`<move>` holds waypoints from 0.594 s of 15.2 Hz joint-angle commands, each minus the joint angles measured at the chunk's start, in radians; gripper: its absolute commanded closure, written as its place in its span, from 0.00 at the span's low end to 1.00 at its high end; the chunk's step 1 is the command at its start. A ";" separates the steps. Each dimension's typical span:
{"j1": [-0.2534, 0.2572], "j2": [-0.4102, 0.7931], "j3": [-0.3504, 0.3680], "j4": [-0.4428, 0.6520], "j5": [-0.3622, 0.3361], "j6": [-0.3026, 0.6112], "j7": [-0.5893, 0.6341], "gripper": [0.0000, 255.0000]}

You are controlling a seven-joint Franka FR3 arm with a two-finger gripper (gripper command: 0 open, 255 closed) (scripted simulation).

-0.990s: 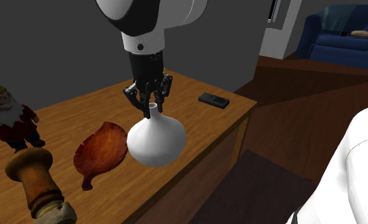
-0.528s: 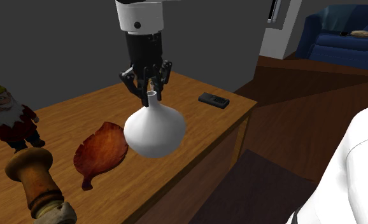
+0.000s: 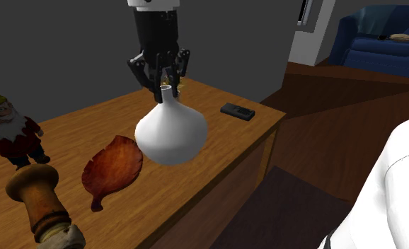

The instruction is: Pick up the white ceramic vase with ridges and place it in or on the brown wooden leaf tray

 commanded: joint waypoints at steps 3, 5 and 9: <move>0.008 0.054 0.016 0.096 0.002 -0.042 0.025 1.00; 0.017 0.115 0.033 0.184 0.002 -0.069 0.050 1.00; 0.033 0.243 0.063 0.376 -0.005 -0.132 0.101 1.00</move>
